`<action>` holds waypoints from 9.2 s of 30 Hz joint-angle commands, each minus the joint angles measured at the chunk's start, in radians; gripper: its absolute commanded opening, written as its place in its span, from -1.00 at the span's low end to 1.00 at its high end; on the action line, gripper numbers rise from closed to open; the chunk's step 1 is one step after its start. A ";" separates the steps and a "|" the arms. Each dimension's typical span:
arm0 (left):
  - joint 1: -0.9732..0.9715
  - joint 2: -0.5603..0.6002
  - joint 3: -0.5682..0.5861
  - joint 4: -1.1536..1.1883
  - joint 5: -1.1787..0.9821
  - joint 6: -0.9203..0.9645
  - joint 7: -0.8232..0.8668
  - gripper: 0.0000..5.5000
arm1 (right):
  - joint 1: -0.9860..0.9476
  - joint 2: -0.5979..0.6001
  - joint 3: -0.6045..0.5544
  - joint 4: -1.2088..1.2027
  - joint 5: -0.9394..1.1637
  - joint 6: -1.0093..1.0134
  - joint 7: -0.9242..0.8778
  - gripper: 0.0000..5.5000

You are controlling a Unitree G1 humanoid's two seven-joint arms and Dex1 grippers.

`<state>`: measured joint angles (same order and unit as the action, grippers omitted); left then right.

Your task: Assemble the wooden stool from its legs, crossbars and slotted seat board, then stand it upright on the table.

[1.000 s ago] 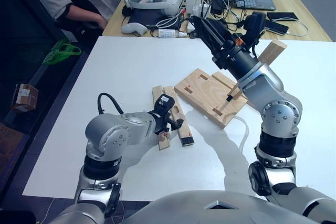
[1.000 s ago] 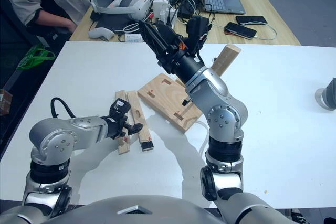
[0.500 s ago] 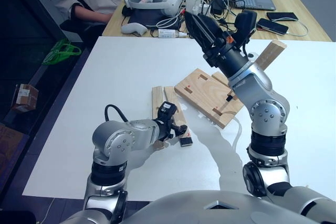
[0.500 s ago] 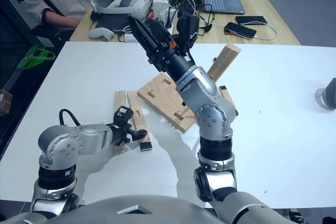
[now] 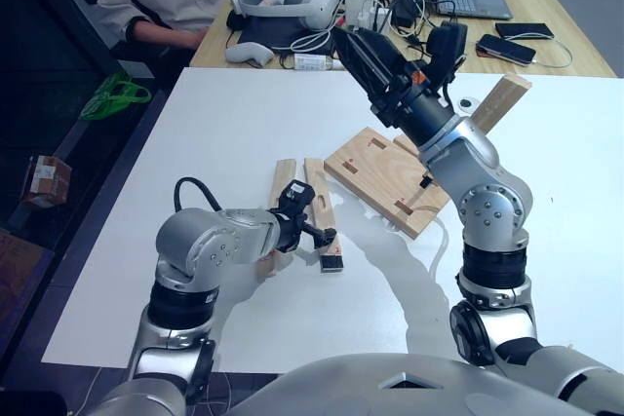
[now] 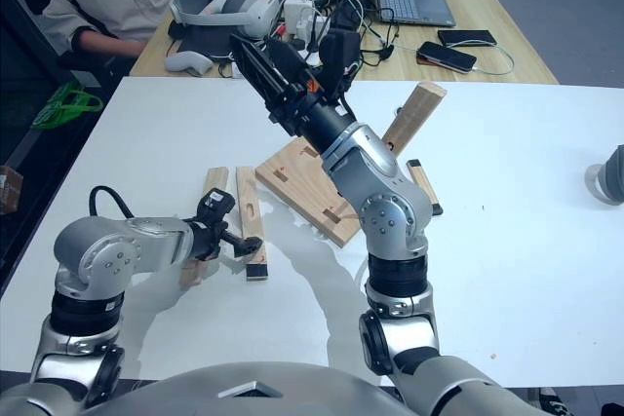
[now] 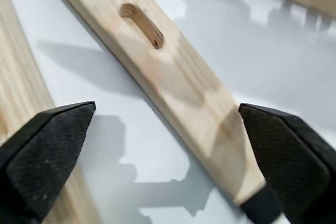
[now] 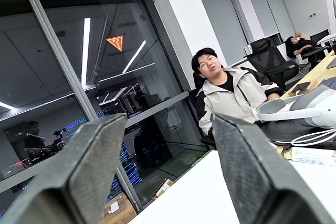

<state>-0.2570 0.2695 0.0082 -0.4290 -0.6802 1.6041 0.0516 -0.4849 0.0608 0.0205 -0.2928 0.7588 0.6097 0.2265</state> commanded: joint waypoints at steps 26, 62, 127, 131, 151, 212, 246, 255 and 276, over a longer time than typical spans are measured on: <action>-0.003 0.308 -0.193 -0.055 0.068 -0.037 -0.127 0.84 | -0.028 -0.011 0.002 0.002 -0.006 0.019 0.001 0.10; 0.106 0.146 -0.255 0.078 0.284 -0.298 -0.184 -0.16 | -0.125 -0.071 -0.054 0.037 -0.027 0.002 0.005 0.10; -0.247 -0.156 -0.278 0.107 0.625 -1.234 -0.331 -0.25 | -0.266 -0.436 -0.272 0.247 0.316 0.329 0.314 -0.56; -0.242 -0.140 -0.303 0.101 0.641 -1.236 -0.360 -0.25 | -0.268 -0.427 -0.269 0.260 0.284 0.305 0.303 -0.61; -0.579 0.076 0.267 0.228 -0.383 -0.387 -0.686 0.15 | -0.155 -0.734 -0.245 0.169 0.400 0.531 0.776 -0.63; -0.463 0.117 0.188 0.194 -0.426 -0.616 -0.480 -0.63 | -0.628 -0.776 -0.521 0.628 0.212 0.123 0.362 0.22; -0.289 0.216 -0.066 0.125 0.135 -0.675 -0.466 -0.63 | 0.524 -1.025 0.114 -0.114 -0.268 0.134 0.898 0.22; -0.307 0.211 -0.061 0.127 0.150 -0.653 -0.478 -0.63 | 0.443 -0.958 0.261 -0.097 -0.366 0.102 0.878 0.22; -0.194 0.010 -0.009 0.054 0.192 -0.648 -0.291 -0.63 | 0.668 -0.972 -0.008 -0.352 -0.256 0.137 0.852 0.22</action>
<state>-0.4932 0.3437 -0.0084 -0.3300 -0.4936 0.9406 -0.3116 0.0761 -0.8496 0.1150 -0.5761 0.4600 0.7294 1.0545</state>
